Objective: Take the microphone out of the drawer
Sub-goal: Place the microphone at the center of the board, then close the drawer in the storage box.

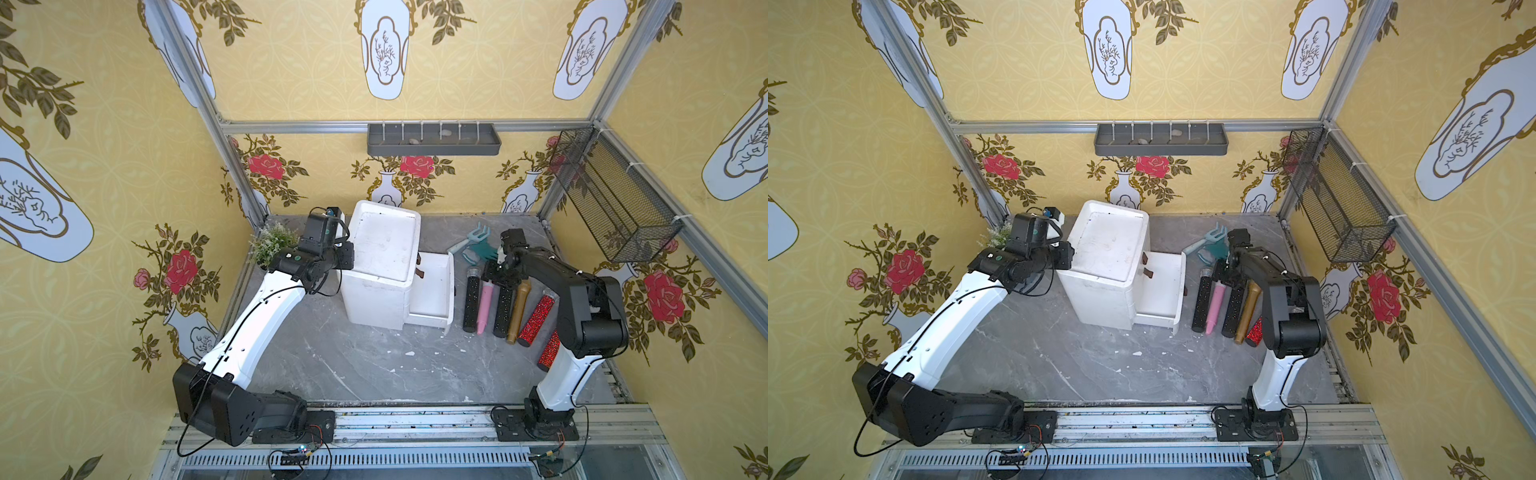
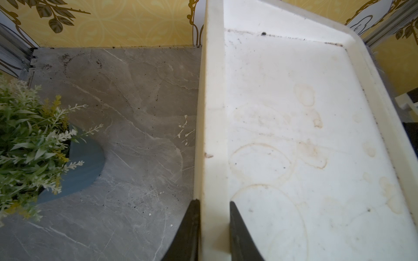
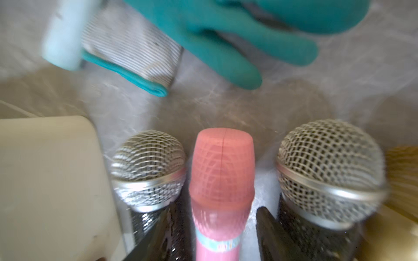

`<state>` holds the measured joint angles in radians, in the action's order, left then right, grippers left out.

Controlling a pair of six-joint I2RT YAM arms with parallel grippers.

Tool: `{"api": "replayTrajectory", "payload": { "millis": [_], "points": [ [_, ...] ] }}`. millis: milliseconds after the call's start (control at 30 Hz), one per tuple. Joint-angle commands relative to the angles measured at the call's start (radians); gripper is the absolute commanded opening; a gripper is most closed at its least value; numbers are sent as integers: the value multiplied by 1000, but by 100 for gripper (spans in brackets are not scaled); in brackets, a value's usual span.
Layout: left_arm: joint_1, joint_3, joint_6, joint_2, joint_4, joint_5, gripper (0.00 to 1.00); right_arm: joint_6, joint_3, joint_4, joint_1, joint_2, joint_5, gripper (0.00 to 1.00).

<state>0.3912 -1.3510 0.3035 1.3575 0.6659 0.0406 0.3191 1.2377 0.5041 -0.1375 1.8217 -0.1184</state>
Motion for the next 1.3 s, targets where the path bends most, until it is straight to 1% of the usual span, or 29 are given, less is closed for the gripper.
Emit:
{"api": "replayTrajectory", "payload": {
  "millis": [0,133,300,333,400,533,567,600,933,1267],
  "points": [
    [1,1,32,8,75,-56,0,14,17,31,-5,-49,22,59],
    [1,3,35,10,70,-59,0,31,18,51,-11,-127,5,56],
    [1,4,35,14,69,-61,0,62,-11,36,-37,-201,-61,33],
    [1,4,36,13,70,-62,0,67,-19,29,-52,-212,-66,29],
    [1,6,35,14,70,-65,0,81,-30,26,-79,-225,-62,24],
    [1,7,35,15,69,-68,0,110,-60,-3,-134,-233,-71,4],
    [1,7,35,15,69,-67,0,118,-69,-10,-146,-230,-76,1],
    [1,7,35,14,69,-68,0,125,-76,-19,-156,-226,-81,0],
    [1,13,36,1,69,-63,0,174,-143,-102,-219,-163,-121,0],
    [2,14,37,-2,70,-66,0,192,-132,-139,-268,-100,-134,0]
  ]
}}
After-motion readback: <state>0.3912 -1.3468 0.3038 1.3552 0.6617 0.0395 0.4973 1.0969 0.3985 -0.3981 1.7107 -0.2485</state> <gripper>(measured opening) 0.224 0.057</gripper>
